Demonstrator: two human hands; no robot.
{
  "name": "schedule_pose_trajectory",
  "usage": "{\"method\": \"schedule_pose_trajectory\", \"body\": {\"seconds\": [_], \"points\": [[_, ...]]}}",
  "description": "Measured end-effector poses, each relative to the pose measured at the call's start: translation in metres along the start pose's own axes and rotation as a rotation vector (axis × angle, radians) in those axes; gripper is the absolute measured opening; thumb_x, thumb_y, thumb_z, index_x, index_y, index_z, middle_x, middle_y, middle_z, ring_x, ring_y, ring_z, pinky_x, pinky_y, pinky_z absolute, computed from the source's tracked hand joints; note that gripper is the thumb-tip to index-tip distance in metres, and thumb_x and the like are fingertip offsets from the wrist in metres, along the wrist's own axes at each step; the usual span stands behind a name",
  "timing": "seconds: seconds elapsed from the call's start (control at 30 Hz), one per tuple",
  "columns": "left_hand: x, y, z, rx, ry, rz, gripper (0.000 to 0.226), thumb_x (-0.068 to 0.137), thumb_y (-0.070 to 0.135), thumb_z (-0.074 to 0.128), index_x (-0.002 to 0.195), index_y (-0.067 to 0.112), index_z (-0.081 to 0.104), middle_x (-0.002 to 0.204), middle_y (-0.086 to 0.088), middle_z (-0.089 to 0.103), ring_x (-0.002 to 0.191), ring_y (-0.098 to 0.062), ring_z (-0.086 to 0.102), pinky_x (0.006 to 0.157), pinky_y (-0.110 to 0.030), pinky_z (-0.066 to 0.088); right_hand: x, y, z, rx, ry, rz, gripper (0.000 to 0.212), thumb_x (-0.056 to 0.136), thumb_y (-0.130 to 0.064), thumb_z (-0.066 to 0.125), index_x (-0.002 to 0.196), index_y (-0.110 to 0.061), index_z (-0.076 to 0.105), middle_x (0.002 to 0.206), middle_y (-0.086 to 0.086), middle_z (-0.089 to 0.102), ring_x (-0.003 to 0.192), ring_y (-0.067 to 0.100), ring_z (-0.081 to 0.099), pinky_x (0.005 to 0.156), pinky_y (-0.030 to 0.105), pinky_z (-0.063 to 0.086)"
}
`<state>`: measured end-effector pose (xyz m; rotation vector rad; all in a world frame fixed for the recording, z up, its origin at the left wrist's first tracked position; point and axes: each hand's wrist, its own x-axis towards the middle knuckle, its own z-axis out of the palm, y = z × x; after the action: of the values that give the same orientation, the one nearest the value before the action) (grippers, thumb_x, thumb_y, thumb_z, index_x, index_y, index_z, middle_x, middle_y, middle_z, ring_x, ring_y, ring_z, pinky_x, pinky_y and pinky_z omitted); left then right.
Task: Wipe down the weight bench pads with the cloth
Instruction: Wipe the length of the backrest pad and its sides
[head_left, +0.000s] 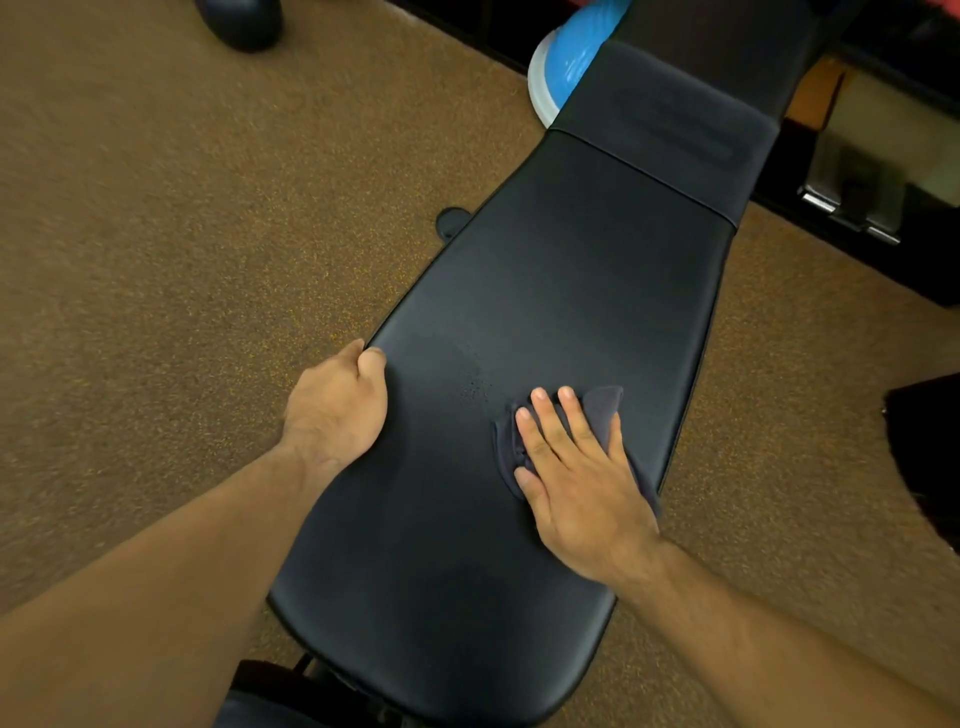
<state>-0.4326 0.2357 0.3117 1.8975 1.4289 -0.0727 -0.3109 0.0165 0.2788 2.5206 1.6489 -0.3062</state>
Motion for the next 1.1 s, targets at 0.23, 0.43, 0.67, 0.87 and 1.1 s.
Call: {"method": "schedule_pose_trajectory", "body": {"seconds": [0.23,0.43,0.67,0.87,1.1], "points": [[0.007,-0.001,0.002,-0.009,0.003,-0.031,0.051,0.099,0.038,0.028,0.143,0.021,0.047,0.139,-0.011,0.055,0.127,-0.033,0.047,0.105,-0.04,0.035,0.061,-0.011,-0.021,-0.03,-0.021,-0.097,0.058,0.102,-0.041,0.021,0.153,-0.015,0.022,0.162,0.003,0.018,0.15,0.026,0.007,0.115,0.055,0.007],[0.01,-0.005,0.0,-0.015,-0.004,-0.033,0.049,0.1,0.037,0.029,0.142,0.02,0.048,0.142,-0.008,0.052,0.13,-0.032,0.045,0.108,-0.039,0.032,0.117,-0.024,-0.041,-0.035,0.006,-0.16,0.057,0.104,-0.041,0.018,0.156,-0.021,0.008,0.164,-0.002,-0.002,0.149,0.02,-0.012,0.115,0.05,-0.011],[0.007,-0.004,-0.002,-0.031,-0.018,-0.025,0.049,0.1,0.036,0.028,0.142,0.02,0.048,0.141,-0.008,0.054,0.129,-0.03,0.047,0.107,-0.037,0.033,0.071,-0.004,-0.029,-0.021,-0.027,-0.207,0.057,0.103,-0.042,0.016,0.155,-0.021,0.01,0.164,-0.004,0.0,0.147,0.014,-0.016,0.113,0.047,-0.012],[0.005,-0.005,-0.005,-0.104,-0.026,-0.048,0.048,0.1,0.037,0.029,0.142,0.023,0.05,0.143,-0.003,0.052,0.132,-0.027,0.044,0.108,-0.035,0.031,0.066,-0.005,-0.027,-0.093,-0.051,-0.221,0.055,0.102,-0.041,0.023,0.151,-0.016,0.027,0.16,0.001,0.023,0.148,0.023,0.008,0.113,0.056,0.009],[0.003,0.002,-0.008,-0.139,0.002,-0.058,0.043,0.101,0.031,0.03,0.131,0.021,0.059,0.137,-0.011,0.056,0.125,-0.033,0.047,0.104,-0.036,0.032,0.134,-0.046,-0.046,-0.031,0.013,-0.249,0.055,0.105,-0.041,0.019,0.156,-0.022,0.008,0.164,-0.003,-0.002,0.149,0.021,-0.014,0.113,0.052,-0.014]]}}
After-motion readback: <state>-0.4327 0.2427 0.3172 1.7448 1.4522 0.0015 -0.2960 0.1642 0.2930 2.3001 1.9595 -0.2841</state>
